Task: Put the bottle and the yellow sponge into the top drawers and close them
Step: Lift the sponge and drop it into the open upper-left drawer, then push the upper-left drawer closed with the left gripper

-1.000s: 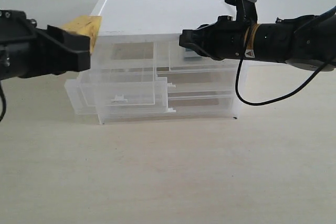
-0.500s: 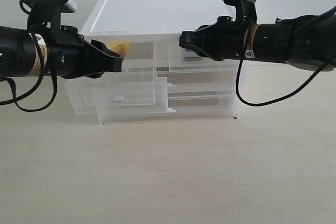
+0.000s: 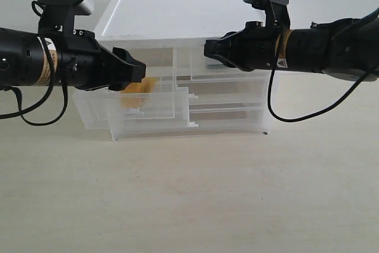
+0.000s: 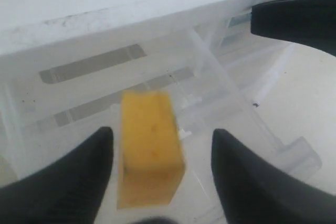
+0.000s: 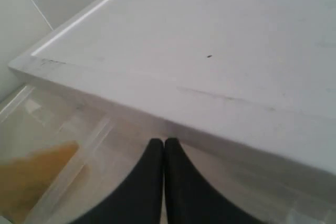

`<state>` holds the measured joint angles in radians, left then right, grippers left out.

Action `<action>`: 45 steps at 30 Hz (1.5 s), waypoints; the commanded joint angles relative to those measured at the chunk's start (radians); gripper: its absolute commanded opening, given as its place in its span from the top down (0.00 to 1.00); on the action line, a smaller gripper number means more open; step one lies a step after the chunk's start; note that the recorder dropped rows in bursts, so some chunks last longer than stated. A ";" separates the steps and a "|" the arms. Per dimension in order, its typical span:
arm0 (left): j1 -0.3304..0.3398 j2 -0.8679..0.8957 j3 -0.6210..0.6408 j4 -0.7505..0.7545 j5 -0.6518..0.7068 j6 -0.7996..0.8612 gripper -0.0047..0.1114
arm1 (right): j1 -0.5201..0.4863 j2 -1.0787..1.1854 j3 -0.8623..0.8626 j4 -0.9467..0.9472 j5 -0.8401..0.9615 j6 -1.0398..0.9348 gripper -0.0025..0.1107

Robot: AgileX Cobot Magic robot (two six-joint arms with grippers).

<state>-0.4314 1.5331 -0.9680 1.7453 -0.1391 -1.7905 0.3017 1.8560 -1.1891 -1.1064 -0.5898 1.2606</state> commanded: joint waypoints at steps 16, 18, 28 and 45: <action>0.002 -0.219 0.248 -0.001 -0.074 -0.133 0.71 | -0.003 0.001 -0.002 0.016 0.029 -0.008 0.98; 0.002 -0.221 0.327 -0.059 0.019 -0.114 0.74 | -0.003 0.001 -0.002 0.016 0.029 -0.008 0.98; 0.002 -0.037 0.258 -0.078 0.128 -0.053 0.86 | -0.003 0.001 -0.002 0.016 0.029 -0.003 0.98; 0.002 0.118 -0.036 -0.026 0.227 -0.048 0.93 | -0.003 0.001 -0.002 0.016 0.027 -0.021 0.98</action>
<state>-0.4314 1.6250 -0.9695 1.7101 0.0439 -1.8455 0.3017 1.8560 -1.1868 -1.0998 -0.5714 1.2488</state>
